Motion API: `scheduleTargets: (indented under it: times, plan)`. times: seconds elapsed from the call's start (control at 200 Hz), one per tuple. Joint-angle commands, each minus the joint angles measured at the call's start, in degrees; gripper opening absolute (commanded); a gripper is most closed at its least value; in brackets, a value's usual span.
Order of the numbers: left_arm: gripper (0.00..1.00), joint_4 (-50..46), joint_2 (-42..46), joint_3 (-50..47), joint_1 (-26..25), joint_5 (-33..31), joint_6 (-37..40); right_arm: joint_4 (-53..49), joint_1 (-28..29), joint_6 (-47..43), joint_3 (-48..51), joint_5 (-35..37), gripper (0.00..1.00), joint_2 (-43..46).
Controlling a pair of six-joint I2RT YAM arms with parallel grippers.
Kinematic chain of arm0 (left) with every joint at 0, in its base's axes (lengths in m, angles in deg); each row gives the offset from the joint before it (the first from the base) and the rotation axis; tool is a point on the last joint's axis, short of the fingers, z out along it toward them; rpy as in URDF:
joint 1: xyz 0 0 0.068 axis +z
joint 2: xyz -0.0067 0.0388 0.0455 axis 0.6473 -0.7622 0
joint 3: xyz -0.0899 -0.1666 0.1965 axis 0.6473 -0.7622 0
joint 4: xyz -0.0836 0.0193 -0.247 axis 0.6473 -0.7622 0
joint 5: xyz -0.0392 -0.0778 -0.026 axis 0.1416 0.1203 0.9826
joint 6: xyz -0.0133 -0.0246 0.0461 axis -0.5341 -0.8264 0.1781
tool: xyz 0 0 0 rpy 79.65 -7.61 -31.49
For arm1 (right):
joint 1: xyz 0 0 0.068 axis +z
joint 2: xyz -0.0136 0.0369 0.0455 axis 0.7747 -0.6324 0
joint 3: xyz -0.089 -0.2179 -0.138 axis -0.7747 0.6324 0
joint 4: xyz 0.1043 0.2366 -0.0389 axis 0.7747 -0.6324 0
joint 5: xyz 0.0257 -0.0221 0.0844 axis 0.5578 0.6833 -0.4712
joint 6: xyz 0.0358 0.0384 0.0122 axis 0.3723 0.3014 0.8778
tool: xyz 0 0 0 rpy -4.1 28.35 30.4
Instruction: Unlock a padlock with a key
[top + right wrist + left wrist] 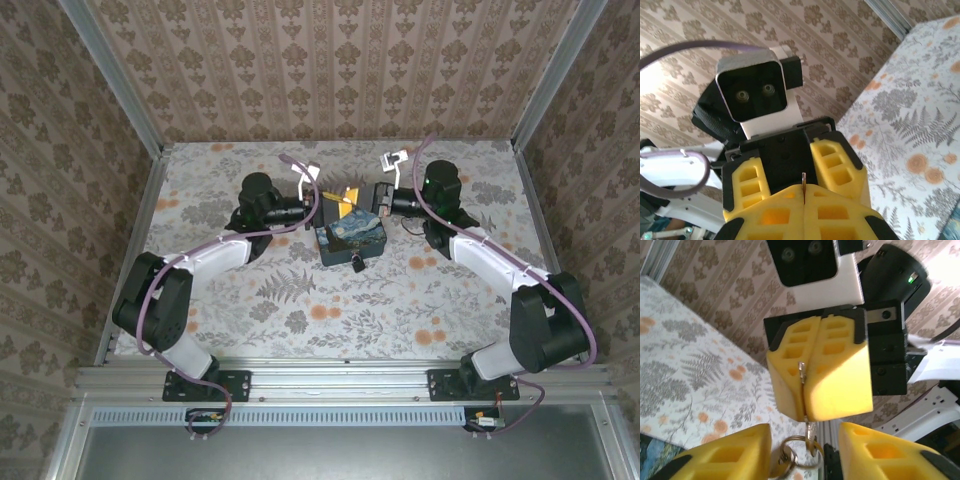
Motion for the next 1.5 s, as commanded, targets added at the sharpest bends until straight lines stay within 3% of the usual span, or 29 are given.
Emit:
scheduleTargets:
  times: [0.0,0.31,0.455,0.69,0.785,0.99,1.495]
  plan:
    - [0.44,-9.37,3.92,0.14,1.47,1.40,5.59,-11.59,-1.26,-9.83,-2.95,-1.96,0.00,1.81]
    - [0.45,-29.16,7.00,3.30,4.81,5.83,17.14,-41.24,-2.01,-29.44,-12.54,-4.70,0.00,-2.06]
    - [0.35,-34.10,2.92,8.32,4.33,11.35,19.34,-46.26,-2.06,-30.49,-15.44,-4.85,0.00,-4.29]
    - [0.29,-35.73,-1.71,12.88,2.60,16.50,20.61,-46.07,-1.53,-29.98,-16.15,-8.07,0.00,-4.86]
    - [0.28,-40.64,-2.89,14.46,1.95,16.04,24.06,-43.88,-1.46,-28.22,-15.76,-9.10,0.00,-4.85]
    - [0.22,-34.98,-3.33,13.21,1.58,16.75,19.96,-41.82,-1.32,-26.19,-15.76,-9.86,0.00,-5.02]
    - [0.23,-38.20,-3.73,13.68,1.20,14.49,21.82,-39.90,-0.89,-25.38,-14.56,-11.11,0.00,-3.75]
